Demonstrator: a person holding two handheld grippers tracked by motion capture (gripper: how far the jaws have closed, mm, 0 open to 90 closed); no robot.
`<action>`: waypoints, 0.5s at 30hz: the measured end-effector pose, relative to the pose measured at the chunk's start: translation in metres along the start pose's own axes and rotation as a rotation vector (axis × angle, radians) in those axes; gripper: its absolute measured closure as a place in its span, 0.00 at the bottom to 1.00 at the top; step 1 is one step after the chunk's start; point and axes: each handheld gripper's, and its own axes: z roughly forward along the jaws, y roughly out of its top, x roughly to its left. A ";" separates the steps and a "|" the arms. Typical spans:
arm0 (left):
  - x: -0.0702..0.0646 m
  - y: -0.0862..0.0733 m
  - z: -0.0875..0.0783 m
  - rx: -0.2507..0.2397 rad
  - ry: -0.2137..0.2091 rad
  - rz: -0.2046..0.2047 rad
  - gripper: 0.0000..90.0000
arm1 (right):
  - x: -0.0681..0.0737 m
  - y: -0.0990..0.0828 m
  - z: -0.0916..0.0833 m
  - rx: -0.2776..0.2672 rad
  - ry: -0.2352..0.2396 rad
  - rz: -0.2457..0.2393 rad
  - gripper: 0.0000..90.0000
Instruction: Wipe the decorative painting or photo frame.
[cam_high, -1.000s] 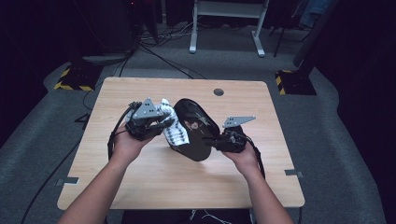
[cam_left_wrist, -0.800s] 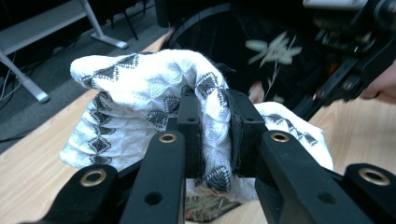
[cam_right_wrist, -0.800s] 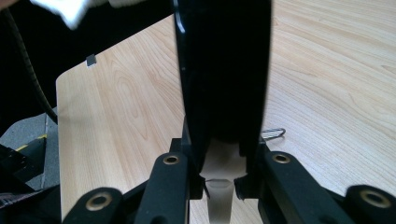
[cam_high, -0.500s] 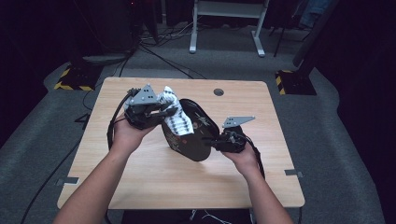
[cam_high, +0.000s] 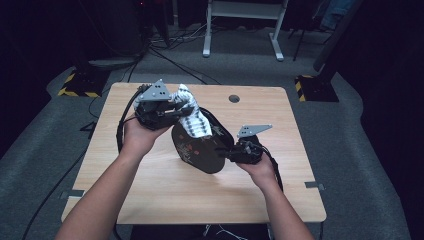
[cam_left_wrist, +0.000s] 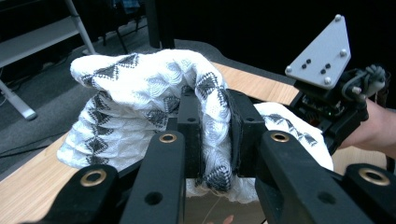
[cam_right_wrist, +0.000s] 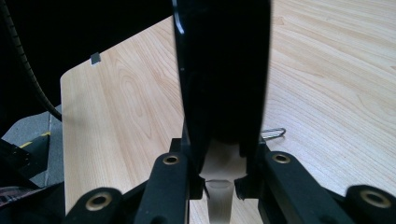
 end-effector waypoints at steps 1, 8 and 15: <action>0.000 0.001 0.002 -0.002 -0.003 -0.007 0.86 | 0.000 0.000 0.000 0.000 0.001 0.000 0.87; 0.001 0.005 0.014 -0.017 -0.011 -0.020 0.86 | 0.001 -0.001 0.000 0.002 -0.004 0.003 0.87; -0.001 0.011 0.018 -0.044 -0.016 -0.027 0.86 | 0.002 -0.002 0.000 0.008 -0.006 -0.003 0.87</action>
